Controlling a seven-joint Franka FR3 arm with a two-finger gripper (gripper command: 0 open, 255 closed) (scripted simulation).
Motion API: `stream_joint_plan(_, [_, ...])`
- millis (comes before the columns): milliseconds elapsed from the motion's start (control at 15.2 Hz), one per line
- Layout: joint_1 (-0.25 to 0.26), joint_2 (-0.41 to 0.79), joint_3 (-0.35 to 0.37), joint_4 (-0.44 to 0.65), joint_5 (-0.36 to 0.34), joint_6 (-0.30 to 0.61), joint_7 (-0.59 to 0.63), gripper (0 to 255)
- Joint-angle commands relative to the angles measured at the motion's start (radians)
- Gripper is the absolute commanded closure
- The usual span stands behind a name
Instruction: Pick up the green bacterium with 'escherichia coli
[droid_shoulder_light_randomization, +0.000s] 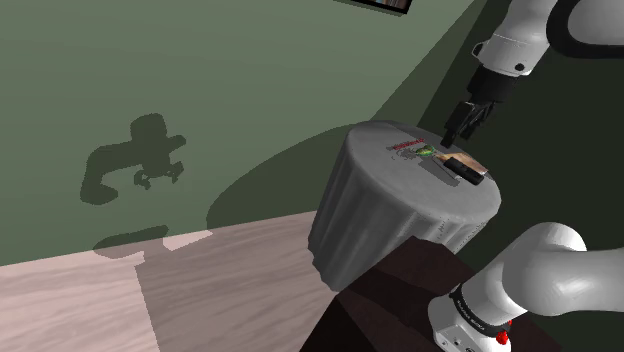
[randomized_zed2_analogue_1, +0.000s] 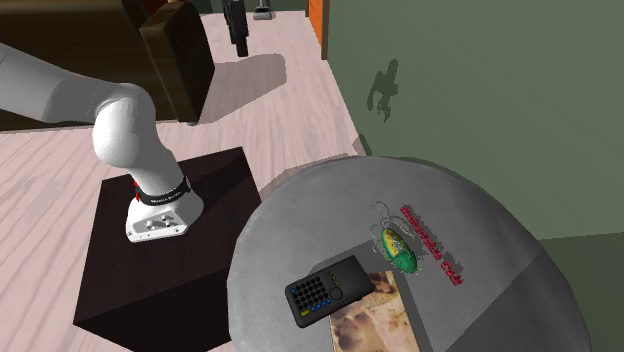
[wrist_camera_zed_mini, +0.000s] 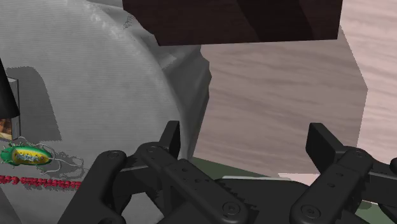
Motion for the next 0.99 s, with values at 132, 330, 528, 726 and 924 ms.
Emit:
stream_joint_plan(132, [-0.007, 0.014, -0.049, -0.012, -0.033, 0.019, -0.064, 0])
stream_joint_plan(330, [-0.018, 0.046, -0.123, -0.020, -0.080, 0.051, -0.159, 0])
stream_joint_plan(528, [-0.028, 0.093, -0.195, -0.016, -0.124, 0.087, -0.252, 0])
stream_joint_plan(726, [-0.036, 0.154, -0.267, 0.001, -0.161, 0.125, -0.345, 0])
stream_joint_plan(924, [-0.041, 0.227, -0.336, 0.029, -0.188, 0.165, -0.439, 0])
